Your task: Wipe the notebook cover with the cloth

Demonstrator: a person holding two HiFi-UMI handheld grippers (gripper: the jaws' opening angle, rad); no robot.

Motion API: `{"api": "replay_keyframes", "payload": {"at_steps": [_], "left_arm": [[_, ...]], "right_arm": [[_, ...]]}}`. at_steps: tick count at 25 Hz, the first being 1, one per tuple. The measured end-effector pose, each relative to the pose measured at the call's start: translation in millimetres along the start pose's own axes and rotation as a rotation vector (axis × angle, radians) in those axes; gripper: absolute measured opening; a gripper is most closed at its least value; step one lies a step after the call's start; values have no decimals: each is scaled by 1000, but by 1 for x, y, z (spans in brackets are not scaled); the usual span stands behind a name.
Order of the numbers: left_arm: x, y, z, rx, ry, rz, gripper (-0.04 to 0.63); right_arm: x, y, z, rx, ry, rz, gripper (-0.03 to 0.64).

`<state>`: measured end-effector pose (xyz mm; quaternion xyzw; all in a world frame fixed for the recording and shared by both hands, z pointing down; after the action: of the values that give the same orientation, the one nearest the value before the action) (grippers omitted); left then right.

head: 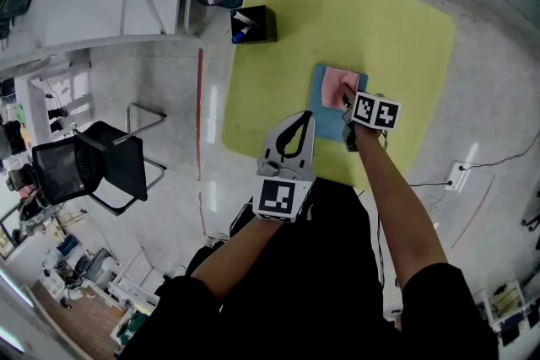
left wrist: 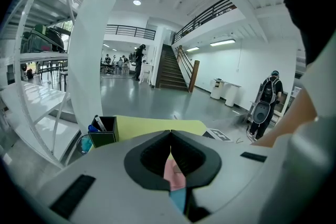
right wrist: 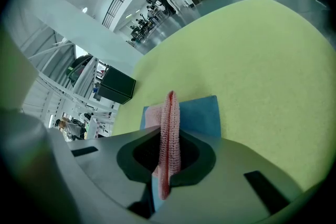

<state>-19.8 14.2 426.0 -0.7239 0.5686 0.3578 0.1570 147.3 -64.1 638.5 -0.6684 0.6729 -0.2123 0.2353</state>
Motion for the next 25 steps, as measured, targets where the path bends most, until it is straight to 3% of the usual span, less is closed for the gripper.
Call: {"api": "replay_keyframes", "payload": {"at_steps": [10,18,25], "left_arm": [[4,-2,-2,-19,4,-31,14],[-2,-4,-1,-53,52,-44,14],[2,-7,6,-56,31,-45,14]], "right_arm": [[2,-11,6,-7,31,45,36],[3,-18,12,-18,32,43,37],[-1,-27,19,-18,22,24,36]]}}
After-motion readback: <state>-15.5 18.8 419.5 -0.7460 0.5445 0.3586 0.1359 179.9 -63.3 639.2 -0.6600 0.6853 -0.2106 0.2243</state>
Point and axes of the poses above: the fingertips, and each gripper's own axes: z backward along the fingers, y to its left, x out of its top, the point moved 9 cm from there along z, backward along the fingers, and after that the axes turned 15 degrees about y, right-handed, at the moved point
